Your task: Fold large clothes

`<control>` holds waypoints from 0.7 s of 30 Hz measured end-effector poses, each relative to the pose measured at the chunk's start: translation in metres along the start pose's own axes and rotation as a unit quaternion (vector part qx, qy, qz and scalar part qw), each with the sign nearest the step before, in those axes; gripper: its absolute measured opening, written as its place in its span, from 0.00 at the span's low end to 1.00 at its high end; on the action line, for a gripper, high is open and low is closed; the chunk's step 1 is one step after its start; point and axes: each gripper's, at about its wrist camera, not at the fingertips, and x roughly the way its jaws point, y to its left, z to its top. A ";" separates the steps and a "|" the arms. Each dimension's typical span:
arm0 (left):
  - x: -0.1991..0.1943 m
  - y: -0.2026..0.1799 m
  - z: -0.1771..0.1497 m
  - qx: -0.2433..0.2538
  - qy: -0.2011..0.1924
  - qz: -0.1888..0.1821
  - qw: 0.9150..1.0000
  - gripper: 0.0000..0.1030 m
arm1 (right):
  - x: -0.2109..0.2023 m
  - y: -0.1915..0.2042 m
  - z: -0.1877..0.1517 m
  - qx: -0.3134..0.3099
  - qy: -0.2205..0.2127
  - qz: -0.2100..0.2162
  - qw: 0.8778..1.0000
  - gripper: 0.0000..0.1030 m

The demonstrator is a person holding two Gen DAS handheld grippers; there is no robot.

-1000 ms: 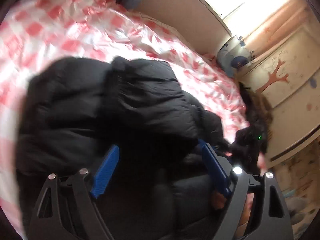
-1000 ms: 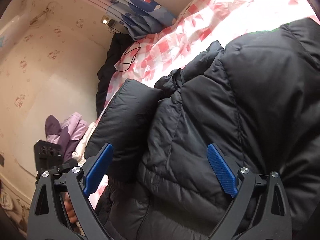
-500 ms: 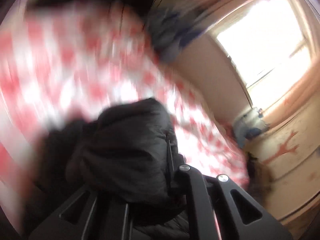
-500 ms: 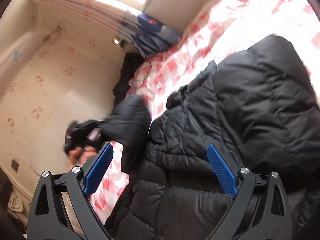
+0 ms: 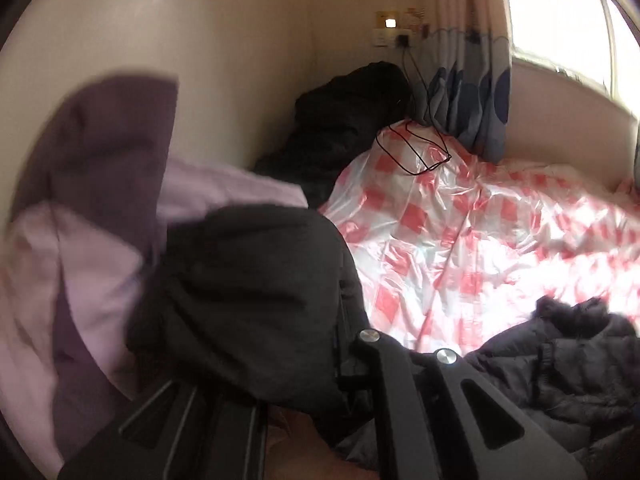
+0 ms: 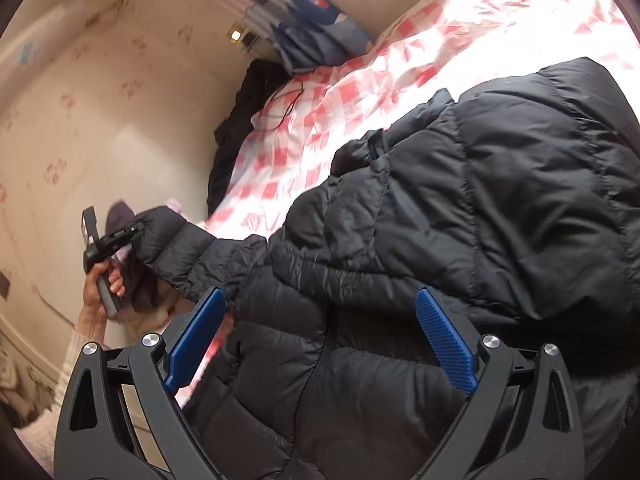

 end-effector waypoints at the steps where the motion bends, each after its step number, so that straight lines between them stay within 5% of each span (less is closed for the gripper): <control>1: 0.005 0.009 -0.001 -0.025 0.004 -0.016 1.000 0.08 | 0.003 0.001 -0.002 -0.003 0.005 -0.004 1.000 0.90; 7: 0.010 0.020 -0.011 -0.071 -0.004 -0.045 0.996 0.08 | 0.044 0.069 0.022 -0.109 0.046 -0.060 0.991 0.90; 11: 0.010 0.012 -0.004 -0.087 -0.025 -0.065 0.994 0.08 | 0.131 0.148 0.044 -0.219 0.089 -0.095 0.967 0.90; 15: -0.004 0.007 0.004 -0.091 -0.054 -0.089 0.990 0.08 | 0.249 0.195 0.028 -0.280 0.128 -0.147 0.940 0.90; 17: -0.010 0.004 0.004 -0.088 -0.063 -0.098 0.989 0.08 | 0.300 0.201 0.010 -0.308 0.152 -0.190 0.920 0.90; 20: -0.010 -0.001 0.005 -0.080 -0.064 -0.110 0.989 0.08 | 0.379 0.187 -0.039 -0.386 0.228 -0.293 0.844 0.91; 21: -0.007 -0.004 0.004 -0.075 -0.060 -0.114 0.989 0.08 | 0.387 0.184 -0.048 -0.401 0.234 -0.304 0.832 0.91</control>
